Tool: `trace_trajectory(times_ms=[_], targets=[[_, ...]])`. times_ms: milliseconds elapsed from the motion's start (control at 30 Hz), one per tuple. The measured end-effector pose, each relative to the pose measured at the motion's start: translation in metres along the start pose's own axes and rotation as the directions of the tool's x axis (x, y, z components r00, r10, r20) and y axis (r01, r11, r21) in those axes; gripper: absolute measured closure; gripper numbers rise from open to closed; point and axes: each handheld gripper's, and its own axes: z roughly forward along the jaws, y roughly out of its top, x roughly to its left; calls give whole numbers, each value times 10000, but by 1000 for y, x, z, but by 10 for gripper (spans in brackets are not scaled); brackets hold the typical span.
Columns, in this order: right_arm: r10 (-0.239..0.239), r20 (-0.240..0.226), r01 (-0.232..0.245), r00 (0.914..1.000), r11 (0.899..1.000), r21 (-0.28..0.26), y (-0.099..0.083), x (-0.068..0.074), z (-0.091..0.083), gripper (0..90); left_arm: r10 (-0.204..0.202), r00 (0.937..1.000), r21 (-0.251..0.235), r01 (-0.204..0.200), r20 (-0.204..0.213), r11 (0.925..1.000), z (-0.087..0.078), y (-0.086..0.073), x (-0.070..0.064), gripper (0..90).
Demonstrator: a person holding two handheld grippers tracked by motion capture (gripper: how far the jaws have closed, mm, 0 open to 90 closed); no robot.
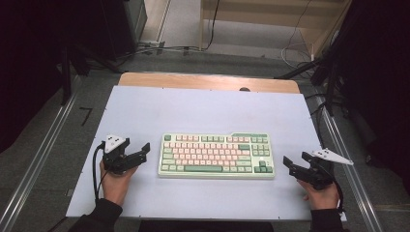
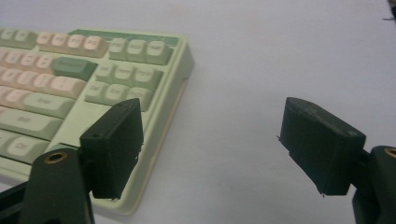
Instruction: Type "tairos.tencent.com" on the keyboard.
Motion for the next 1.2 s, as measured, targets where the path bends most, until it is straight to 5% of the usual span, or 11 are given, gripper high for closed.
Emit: trace_trajectory(times_ms=[367, 467, 600, 767, 1000, 1100, 1200], targets=[[-364, -1104, 356, 9932, 9993, -93, 11, 37, 7, 218, 633, 9931, -52, -631, 990, 9980, 5, 12, -36, 214], [-532, -1260, 521, 9906, 9986, -118, 14, 46, 11, 236, 1211, 9834, 62, -1231, 1351, 9924, 12, 13, -58, 215], [-748, -1485, 730, 9861, 9972, -176, 17, 58, 15, 315, 1425, 9768, 104, -1460, 1601, 9892, 17, 14, -72, 248], [-833, -1921, 787, 9778, 9964, -315, 20, 65, 17, 555, 1105, 9587, 304, -1227, 2619, 9920, 28, 19, -85, 369], [-1035, -2208, 1003, 9698, 9946, -258, 24, 75, 26, 865, 1553, 9423, 146, -1671, 2966, 9858, 39, 22, -104, 760], [-1083, -2336, 1052, 9663, 9941, -258, 27, 81, 31, 872, 1902, 9353, 100, -2023, 2984, 9793, 45, 24, -115, 880], [-1165, -2455, 1144, 9624, 9932, -227, 29, 87, 36, 872, 2138, 9301, 204, -2302, 2988, 9729, 50, 24, -123, 900]])
